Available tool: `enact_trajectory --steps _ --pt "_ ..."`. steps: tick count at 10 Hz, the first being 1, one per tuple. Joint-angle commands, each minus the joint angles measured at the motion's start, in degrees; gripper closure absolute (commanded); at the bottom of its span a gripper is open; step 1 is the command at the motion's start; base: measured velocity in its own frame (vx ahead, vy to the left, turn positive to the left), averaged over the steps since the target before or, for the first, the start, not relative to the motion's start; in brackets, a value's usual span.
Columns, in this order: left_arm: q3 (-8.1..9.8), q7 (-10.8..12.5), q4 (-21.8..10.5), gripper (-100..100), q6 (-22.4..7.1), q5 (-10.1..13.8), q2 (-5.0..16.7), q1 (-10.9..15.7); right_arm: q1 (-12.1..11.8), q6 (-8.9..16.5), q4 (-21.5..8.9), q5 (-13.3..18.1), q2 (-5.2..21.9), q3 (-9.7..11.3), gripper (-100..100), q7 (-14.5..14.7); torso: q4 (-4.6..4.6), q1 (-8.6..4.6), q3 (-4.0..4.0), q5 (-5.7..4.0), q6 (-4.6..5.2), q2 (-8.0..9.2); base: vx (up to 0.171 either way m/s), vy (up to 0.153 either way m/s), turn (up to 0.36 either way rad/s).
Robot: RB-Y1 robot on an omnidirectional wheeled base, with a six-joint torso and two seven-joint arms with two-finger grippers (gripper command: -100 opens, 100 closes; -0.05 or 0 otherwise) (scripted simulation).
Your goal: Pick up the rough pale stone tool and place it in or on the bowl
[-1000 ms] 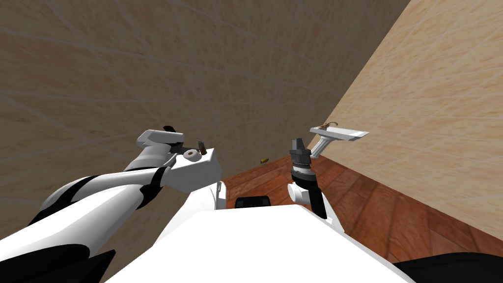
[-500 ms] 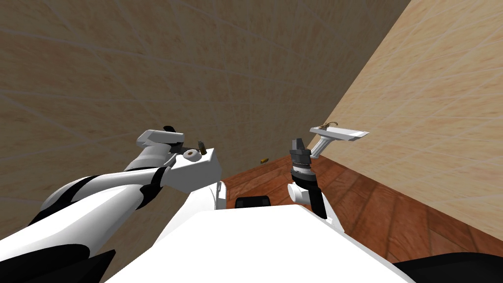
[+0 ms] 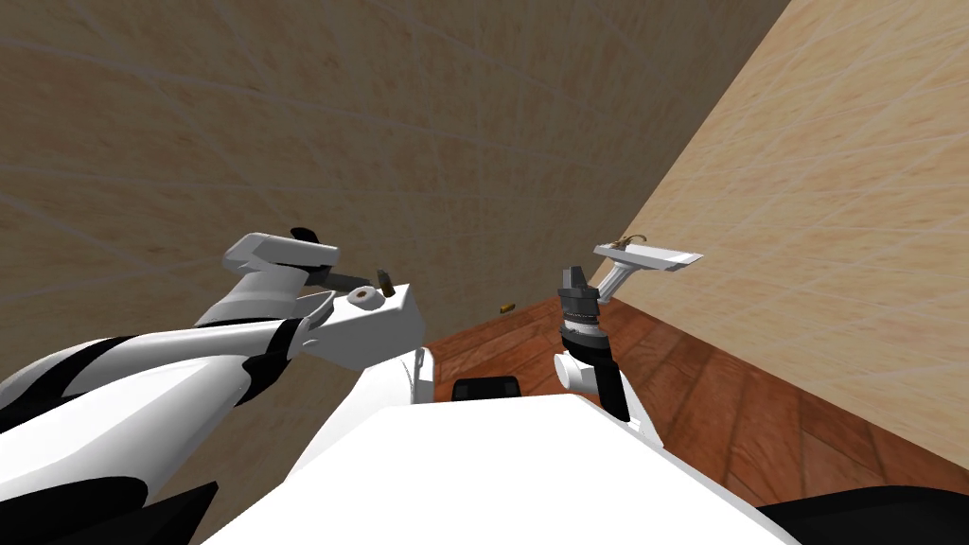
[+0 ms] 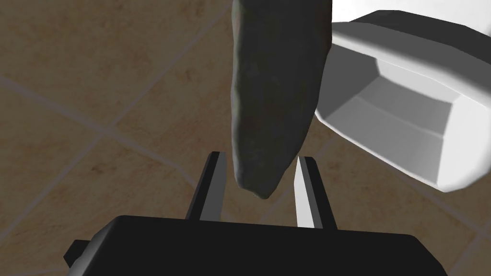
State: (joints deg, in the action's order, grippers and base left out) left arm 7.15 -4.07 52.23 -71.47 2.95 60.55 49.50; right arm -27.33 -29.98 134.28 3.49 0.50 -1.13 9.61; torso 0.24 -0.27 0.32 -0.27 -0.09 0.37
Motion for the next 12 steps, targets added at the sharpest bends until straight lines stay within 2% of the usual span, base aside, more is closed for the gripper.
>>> enact_trajectory --steps 1,3,4,5,6,10,11,12 --pt "-1.32 -0.2 0.2 100 0.1 -0.6 1.7 0.9 0.0 0.0 0.0 0.0 0.0 0.0 0 0.0 0.00 0.00 0.00 0.00 0.00 0.00 -0.022 -0.032 -0.018" --pt "-2.84 -0.4 0.6 100 0.0 -1.3 3.8 1.5 0.0 0.0 0.0 0.0 0.0 0.0 0 0.0 0.06 -0.09 0.04 -0.13 0.02 0.02 -0.023 -0.025 -0.023" --pt "-4.33 -0.6 1.1 100 -0.1 -1.9 5.9 2.0 0.0 0.0 0.0 0.0 0.0 0.0 0 0.0 0.10 -0.11 0.10 -0.16 -0.04 0.09 -0.027 -0.022 -0.018" --pt "-5.02 -0.7 1.4 100 -0.2 -2.3 6.9 2.3 0.0 0.0 0.0 0.0 0.0 0.0 0 0.0 0.14 -0.15 0.16 -0.22 -0.04 0.17 -0.022 -0.024 -0.015" --pt "-5.02 -0.7 1.4 100 -0.2 -2.3 6.9 2.3 0.0 0.0 0.0 0.0 0.0 0.0 0 0.0 0.15 -0.22 0.18 -0.24 -0.02 0.20 -0.013 -0.017 -0.002" --pt "-7.92 -1.3 2.9 100 -1.2 -3.6 11.9 4.1 0.0 0.0 0.0 0.0 0.0 0.0 0 0.0 0.23 -0.34 0.22 -0.38 -0.03 0.20 -0.005 -0.014 -0.012" --pt "-8.26 -1.4 3.4 100 -1.5 -3.9 12.9 4.6 0.0 0.0 0.0 0.0 0.0 0.0 0 0.0 0.24 -0.32 0.23 -0.38 -0.04 0.21 0.011 0.004 0.012" --pt "-8.26 -1.4 3.4 100 -1.5 -3.9 12.9 4.6 0.0 0.0 0.0 0.0 0.0 0.0 0 0.0 0.27 -0.32 0.24 -0.44 -0.03 0.19 0.014 0.011 0.004"
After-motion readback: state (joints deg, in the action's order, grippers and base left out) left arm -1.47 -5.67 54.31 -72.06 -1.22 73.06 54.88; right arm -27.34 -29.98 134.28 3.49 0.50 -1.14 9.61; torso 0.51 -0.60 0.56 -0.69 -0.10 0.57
